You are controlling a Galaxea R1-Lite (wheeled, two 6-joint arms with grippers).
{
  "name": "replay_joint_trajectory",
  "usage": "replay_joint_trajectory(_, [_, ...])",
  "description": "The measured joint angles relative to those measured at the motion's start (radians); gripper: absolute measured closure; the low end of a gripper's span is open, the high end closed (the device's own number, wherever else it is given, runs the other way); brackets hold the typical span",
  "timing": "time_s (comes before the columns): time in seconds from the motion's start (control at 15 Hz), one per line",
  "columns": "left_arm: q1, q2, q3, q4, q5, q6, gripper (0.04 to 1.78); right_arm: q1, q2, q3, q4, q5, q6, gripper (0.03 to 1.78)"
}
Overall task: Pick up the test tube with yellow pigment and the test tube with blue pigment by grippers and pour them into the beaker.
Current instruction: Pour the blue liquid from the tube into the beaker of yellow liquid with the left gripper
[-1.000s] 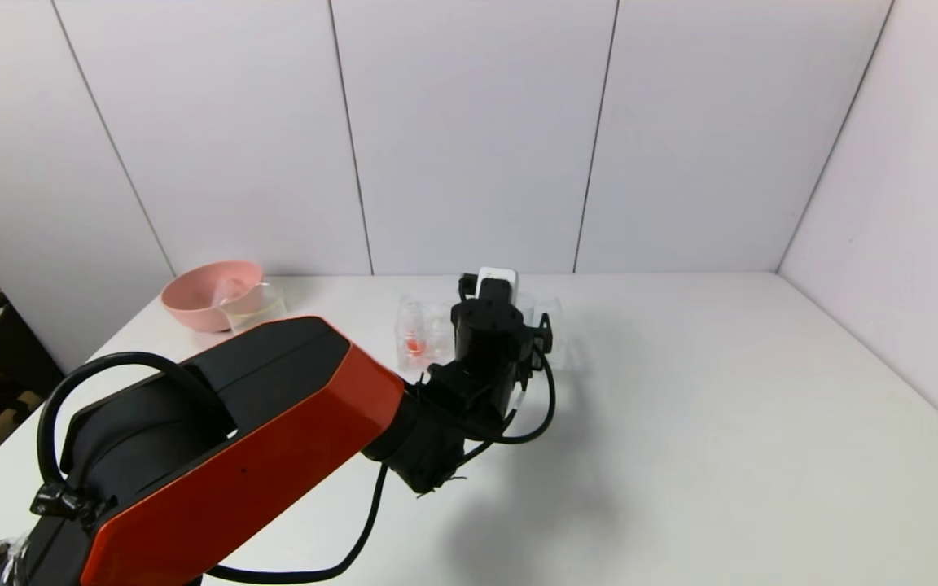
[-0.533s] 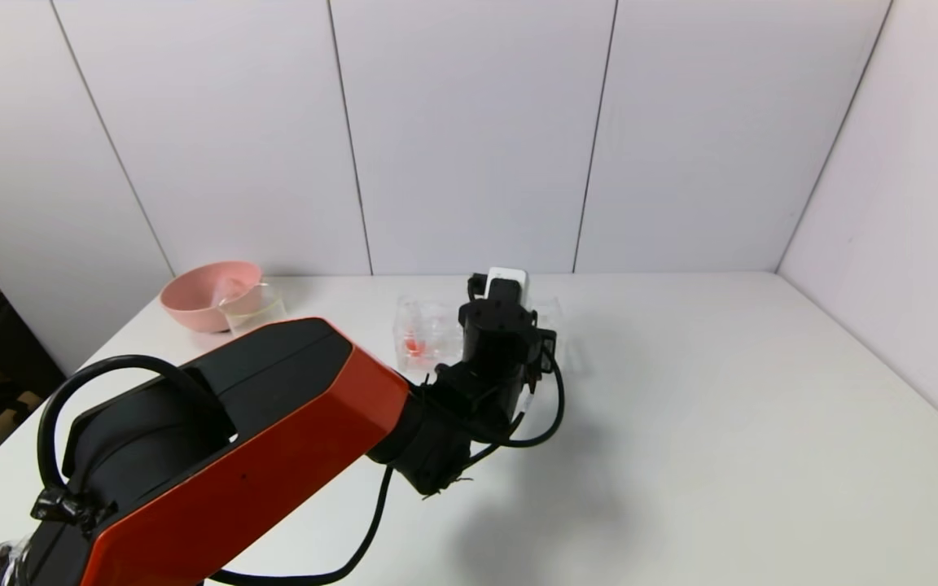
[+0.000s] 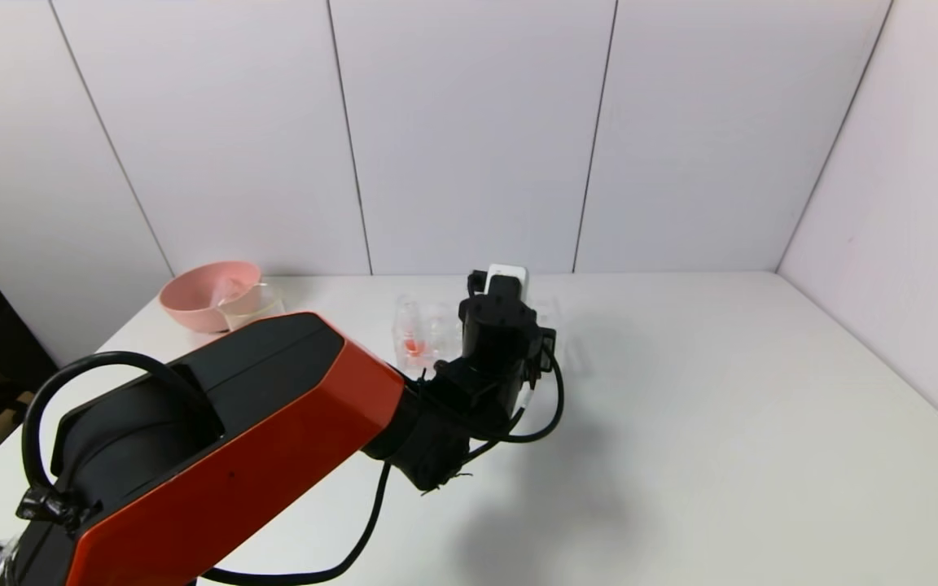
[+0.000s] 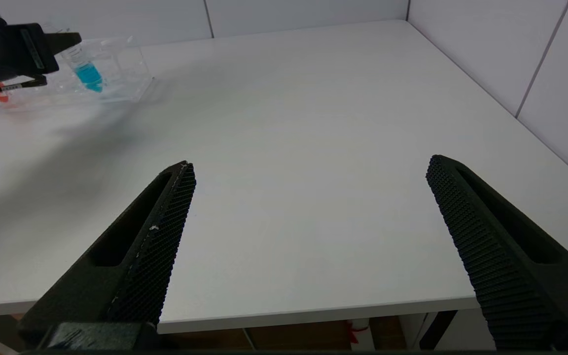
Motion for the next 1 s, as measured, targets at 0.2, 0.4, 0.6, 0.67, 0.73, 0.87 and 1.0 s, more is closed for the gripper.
replay_joint_trajectory(0.2, [-0.004, -0.036, -0.001, 0.035, 0.003, -0.001, 1.38, 0.000, 0.000, 0.000, 0.000, 0.000, 0.000, 0.10])
replay_joint_trajectory(0.4, [-0.007, -0.071, -0.008, 0.080, 0.003, 0.014, 1.38, 0.000, 0.000, 0.000, 0.000, 0.000, 0.000, 0.10])
replay_joint_trajectory(0.6, [-0.008, -0.087, -0.036, 0.089, 0.007, 0.052, 1.38, 0.000, 0.000, 0.000, 0.000, 0.000, 0.000, 0.10])
replay_joint_trajectory(0.67, [-0.009, -0.090, -0.048, 0.101, 0.007, 0.056, 1.38, 0.000, 0.000, 0.000, 0.000, 0.000, 0.000, 0.10])
replay_joint_trajectory(0.73, [-0.012, -0.091, -0.064, 0.122, 0.008, 0.057, 1.38, 0.000, 0.000, 0.000, 0.000, 0.000, 0.000, 0.10])
replay_joint_trajectory(0.87, [-0.013, -0.092, -0.099, 0.157, 0.009, 0.057, 1.38, 0.000, 0.000, 0.000, 0.000, 0.000, 0.000, 0.10])
replay_joint_trajectory(1.0, [-0.017, -0.095, -0.122, 0.175, 0.011, 0.057, 1.38, 0.000, 0.000, 0.000, 0.000, 0.000, 0.000, 0.10])
